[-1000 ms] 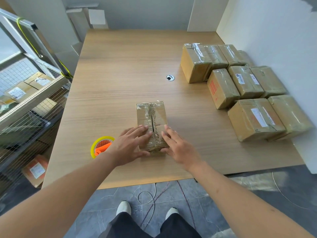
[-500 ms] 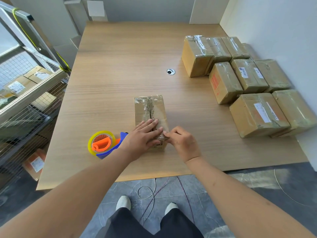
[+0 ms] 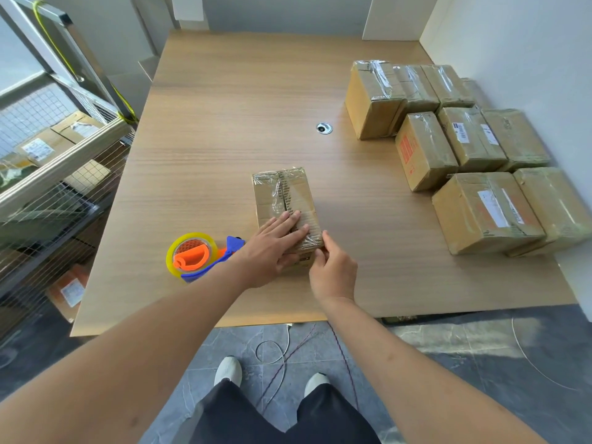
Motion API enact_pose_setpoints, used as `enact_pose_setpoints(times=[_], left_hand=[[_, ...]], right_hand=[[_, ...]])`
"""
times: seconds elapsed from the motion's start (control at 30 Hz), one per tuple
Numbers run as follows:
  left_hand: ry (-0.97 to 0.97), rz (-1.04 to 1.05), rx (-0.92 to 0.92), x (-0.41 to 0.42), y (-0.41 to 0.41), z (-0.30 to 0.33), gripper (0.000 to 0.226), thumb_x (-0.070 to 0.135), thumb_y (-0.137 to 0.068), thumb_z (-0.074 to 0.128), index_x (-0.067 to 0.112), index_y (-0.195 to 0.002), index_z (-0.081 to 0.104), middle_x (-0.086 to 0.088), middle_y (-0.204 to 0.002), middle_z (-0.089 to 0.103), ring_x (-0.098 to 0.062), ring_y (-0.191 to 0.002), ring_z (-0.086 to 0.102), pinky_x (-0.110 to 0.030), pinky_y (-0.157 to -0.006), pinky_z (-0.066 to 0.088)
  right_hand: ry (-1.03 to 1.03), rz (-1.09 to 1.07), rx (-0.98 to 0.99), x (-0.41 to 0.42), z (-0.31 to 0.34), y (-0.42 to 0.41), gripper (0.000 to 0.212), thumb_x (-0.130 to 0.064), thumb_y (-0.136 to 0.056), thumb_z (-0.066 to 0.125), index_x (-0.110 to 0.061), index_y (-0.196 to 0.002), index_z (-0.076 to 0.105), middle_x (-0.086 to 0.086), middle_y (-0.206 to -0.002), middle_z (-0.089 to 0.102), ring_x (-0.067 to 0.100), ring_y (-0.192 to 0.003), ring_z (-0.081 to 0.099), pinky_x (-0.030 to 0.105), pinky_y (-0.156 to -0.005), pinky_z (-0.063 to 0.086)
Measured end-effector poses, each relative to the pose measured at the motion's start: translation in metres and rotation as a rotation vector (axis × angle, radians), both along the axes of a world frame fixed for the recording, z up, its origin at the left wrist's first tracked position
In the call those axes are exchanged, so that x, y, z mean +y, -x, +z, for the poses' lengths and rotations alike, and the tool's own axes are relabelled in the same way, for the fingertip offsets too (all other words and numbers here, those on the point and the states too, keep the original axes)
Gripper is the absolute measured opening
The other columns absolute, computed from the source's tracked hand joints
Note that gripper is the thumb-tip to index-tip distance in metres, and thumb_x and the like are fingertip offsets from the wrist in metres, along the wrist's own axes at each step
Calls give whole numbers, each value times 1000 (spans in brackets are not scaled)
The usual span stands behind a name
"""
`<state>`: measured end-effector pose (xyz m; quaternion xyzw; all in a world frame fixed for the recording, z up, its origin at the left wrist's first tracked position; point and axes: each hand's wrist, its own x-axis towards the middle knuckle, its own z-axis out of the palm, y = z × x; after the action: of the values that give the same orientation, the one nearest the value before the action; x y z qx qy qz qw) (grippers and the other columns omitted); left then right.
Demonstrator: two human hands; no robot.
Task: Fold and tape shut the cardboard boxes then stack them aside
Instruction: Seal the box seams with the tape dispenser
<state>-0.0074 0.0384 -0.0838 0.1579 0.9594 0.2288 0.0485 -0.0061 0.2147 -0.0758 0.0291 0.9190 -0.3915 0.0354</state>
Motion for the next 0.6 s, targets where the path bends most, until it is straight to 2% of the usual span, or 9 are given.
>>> enact_pose_setpoints(times=[0.07,0.13,0.2,0.27,0.33,0.47,0.6], left_hand=[[32,-34,-2,-11,-3,8,84,37,-99,64,25,-165,13,0,-171,-3,-17,-158,-8,-27,-126,-8],[67,12,47,-24,-9,11,95,49,-95,66,24,-165,8,0,-171,-4,-15,-158,-8,-28,-127,-7],[93,41,34,-35,-16,9,98,56,-92,66,22,-165,11,-1,-172,0,-16,-158,-4,-37,-129,7],[89,48,-6,-42,-19,6,93,52,-93,68,21,-164,18,3,-172,0,-13,-158,-2,-42,-127,23],[68,55,-27,-44,-17,4,87,43,-94,70,22,-164,22,9,-171,-1,-10,-158,-2,-45,-123,32],[30,89,-3,-37,-16,0,81,32,-95,73,24,-162,28,8,-171,7,-13,-158,5,-49,-119,37],[-2,111,-34,-31,-15,-2,79,30,-97,70,22,-162,28,5,-172,8,-15,-158,3,-42,-125,26]], right_hand=[[33,-12,-35,3,4,2,48,-13,-102,51,-13,-150,51,10,-140,63,30,-129,59,32,-106,41],[64,-23,-76,5,7,6,48,-23,-106,46,-13,-153,47,8,-146,59,27,-135,54,31,-108,38],[86,-10,-88,4,5,10,53,-38,-107,46,-12,-153,46,9,-147,57,27,-136,53,32,-109,39],[110,-5,-106,-1,4,11,56,-44,-106,49,-10,-151,49,10,-145,59,27,-136,54,33,-108,40],[120,-22,-113,-6,0,10,51,-40,-107,50,-9,-148,52,12,-142,61,29,-134,55,34,-106,41],[68,-99,-126,-18,1,9,44,-30,-110,44,-13,-150,51,12,-140,63,35,-130,55,36,-102,41],[80,-217,-160,-29,4,13,41,-25,-109,46,-16,-148,53,10,-138,65,34,-129,55,35,-101,41]])
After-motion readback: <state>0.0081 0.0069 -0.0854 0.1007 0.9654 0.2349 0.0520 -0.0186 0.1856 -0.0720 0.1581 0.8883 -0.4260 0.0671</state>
